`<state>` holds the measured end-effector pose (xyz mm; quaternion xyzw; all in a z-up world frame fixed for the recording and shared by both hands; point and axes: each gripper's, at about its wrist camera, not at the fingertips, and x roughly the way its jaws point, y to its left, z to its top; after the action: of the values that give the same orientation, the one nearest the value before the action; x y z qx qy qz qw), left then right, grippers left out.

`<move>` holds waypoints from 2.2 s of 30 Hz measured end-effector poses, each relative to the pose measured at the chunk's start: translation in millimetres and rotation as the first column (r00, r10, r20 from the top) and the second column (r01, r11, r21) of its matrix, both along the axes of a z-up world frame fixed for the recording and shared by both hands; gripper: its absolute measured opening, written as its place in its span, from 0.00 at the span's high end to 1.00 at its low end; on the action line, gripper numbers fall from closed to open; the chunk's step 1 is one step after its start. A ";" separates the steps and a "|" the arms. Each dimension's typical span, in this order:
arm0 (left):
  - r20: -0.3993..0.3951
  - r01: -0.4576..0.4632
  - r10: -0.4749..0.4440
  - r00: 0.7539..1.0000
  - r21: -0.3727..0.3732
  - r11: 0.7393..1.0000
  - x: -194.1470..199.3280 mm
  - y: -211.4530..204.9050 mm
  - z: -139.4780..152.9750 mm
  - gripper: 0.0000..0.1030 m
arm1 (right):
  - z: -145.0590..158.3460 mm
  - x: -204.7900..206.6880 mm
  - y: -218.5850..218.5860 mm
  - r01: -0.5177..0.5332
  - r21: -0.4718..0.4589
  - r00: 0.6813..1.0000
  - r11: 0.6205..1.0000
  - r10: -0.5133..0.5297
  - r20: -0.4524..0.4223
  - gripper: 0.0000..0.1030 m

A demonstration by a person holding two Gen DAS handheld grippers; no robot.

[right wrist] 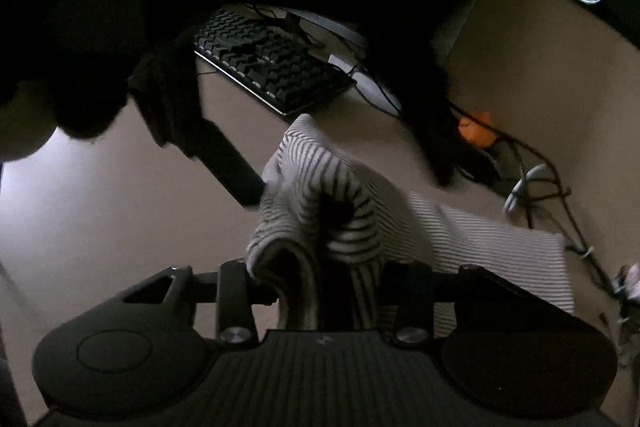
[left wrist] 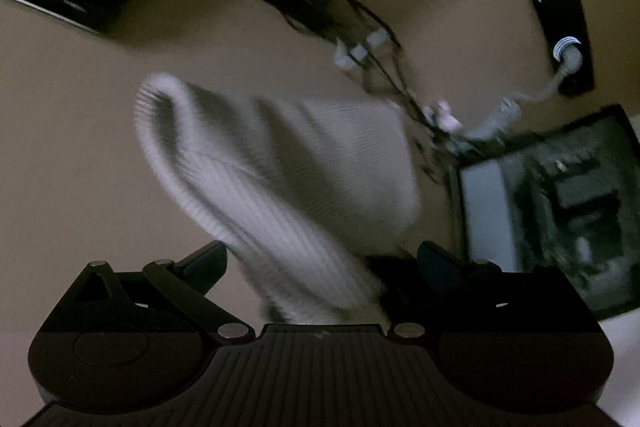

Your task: Fold clothes

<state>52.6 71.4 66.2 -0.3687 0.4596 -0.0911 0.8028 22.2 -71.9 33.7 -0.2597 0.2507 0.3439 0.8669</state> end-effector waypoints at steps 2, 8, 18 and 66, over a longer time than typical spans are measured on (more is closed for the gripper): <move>-0.032 -0.067 0.069 0.997 0.060 0.996 0.3 7.3 -8.2 0.00 | 1.5 -2.9 -0.1 -0.012 -0.001 1.000 1.000 0.012 0.001 0.64; -0.083 -0.085 0.089 0.992 0.051 0.995 29.6 0.0 -37.5 0.00 | 2.5 -5.9 -3.9 -0.010 0.016 1.000 1.000 0.010 -0.013 0.64; -0.105 -0.002 0.010 0.994 0.081 0.997 46.5 -22.5 -36.0 0.40 | -9.8 -2.6 -19.3 0.081 -0.018 0.993 0.997 -0.079 0.088 0.35; -0.034 0.079 -0.073 0.997 0.239 0.968 26.7 -33.8 -26.3 0.12 | 66.7 -4.0 -194.4 0.528 0.410 0.829 0.744 -0.348 -0.437 0.39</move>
<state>79.4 37.6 39.8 -0.2522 0.4912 -0.0607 0.8315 18.2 -266.3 100.3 0.1108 0.3464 0.2199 0.9052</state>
